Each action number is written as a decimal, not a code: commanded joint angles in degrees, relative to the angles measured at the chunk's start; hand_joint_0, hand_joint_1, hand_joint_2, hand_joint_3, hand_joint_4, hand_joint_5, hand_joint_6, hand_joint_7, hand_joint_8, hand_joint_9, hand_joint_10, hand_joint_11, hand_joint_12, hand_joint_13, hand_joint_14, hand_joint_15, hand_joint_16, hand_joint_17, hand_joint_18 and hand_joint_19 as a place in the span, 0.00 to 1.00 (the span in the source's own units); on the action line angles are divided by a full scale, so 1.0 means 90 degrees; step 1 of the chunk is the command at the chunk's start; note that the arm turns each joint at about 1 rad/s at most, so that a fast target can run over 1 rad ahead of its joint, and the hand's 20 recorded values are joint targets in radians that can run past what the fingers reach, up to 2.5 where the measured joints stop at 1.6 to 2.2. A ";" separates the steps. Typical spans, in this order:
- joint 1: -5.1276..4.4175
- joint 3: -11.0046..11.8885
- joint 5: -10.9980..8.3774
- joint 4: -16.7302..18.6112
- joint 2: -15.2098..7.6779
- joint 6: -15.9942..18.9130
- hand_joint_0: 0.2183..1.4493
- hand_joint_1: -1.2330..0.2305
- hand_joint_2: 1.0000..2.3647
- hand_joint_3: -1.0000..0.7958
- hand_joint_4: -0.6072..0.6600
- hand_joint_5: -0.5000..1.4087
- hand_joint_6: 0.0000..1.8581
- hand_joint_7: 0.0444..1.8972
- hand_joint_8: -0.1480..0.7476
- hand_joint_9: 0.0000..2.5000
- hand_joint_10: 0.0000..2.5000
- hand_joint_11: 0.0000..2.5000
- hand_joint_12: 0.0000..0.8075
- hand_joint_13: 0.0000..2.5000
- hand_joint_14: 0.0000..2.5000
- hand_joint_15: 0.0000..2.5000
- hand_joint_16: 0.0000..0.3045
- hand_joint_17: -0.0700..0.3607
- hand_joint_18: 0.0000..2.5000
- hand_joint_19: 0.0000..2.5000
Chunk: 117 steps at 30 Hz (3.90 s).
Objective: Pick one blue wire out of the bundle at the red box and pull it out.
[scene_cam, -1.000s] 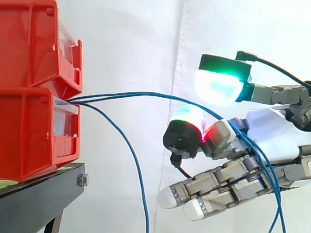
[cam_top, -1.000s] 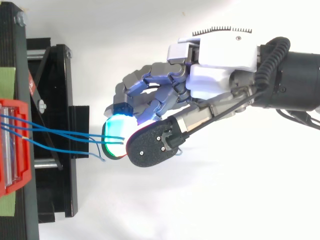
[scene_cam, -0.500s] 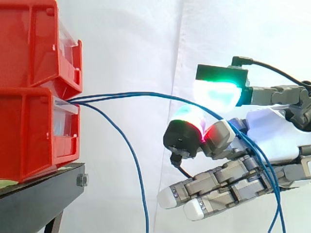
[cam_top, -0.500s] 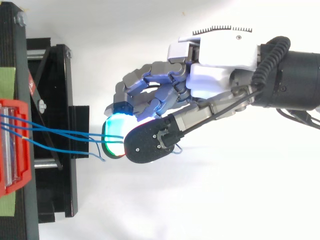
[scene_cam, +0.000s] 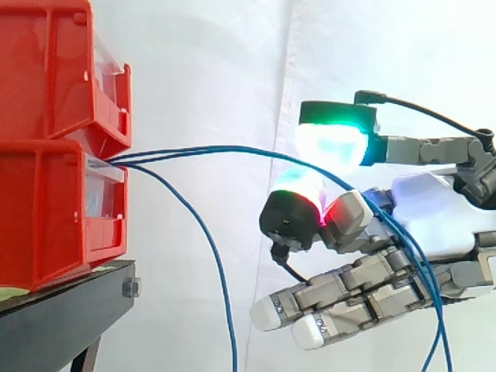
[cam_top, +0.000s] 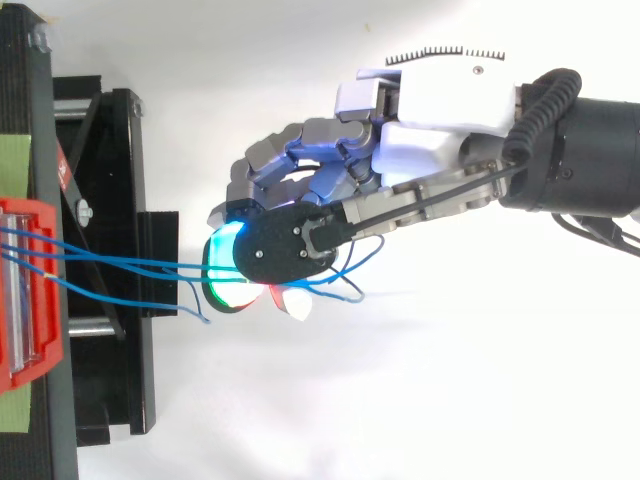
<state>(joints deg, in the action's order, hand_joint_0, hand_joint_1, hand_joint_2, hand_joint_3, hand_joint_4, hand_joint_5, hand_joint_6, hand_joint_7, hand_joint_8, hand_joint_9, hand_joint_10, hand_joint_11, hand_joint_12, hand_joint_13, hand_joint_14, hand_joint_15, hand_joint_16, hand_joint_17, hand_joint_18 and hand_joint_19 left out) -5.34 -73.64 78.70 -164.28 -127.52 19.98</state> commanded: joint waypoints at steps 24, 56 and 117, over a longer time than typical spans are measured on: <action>0.0017 -0.0001 0.0015 0.0001 0.0009 -0.0003 0.18 0.30 0.00 0.28 0.71 0.21 0.44 0.59 0.56 0.40 0.01 0.41 0.56 0.13 0.00 0.05 0.23 0.53 0.11 0.10; 0.0027 -0.0001 0.0015 0.0001 -0.0001 -0.0013 0.31 0.24 0.01 0.40 0.62 0.19 0.46 0.66 0.52 0.37 0.01 0.41 0.51 0.11 0.00 0.04 0.20 0.48 0.09 0.10; 0.0075 -0.0001 0.0025 0.0011 -0.0001 -0.0130 0.29 0.32 0.01 0.57 0.60 0.17 0.48 0.63 0.57 0.37 0.01 0.41 0.56 0.11 0.00 0.04 0.24 0.54 0.12 0.10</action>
<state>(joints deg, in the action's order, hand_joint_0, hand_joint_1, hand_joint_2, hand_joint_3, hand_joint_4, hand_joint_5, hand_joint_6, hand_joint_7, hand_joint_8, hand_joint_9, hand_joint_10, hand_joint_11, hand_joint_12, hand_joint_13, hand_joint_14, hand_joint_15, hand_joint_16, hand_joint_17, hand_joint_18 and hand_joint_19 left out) -4.66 -73.64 78.88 -164.18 -127.52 18.79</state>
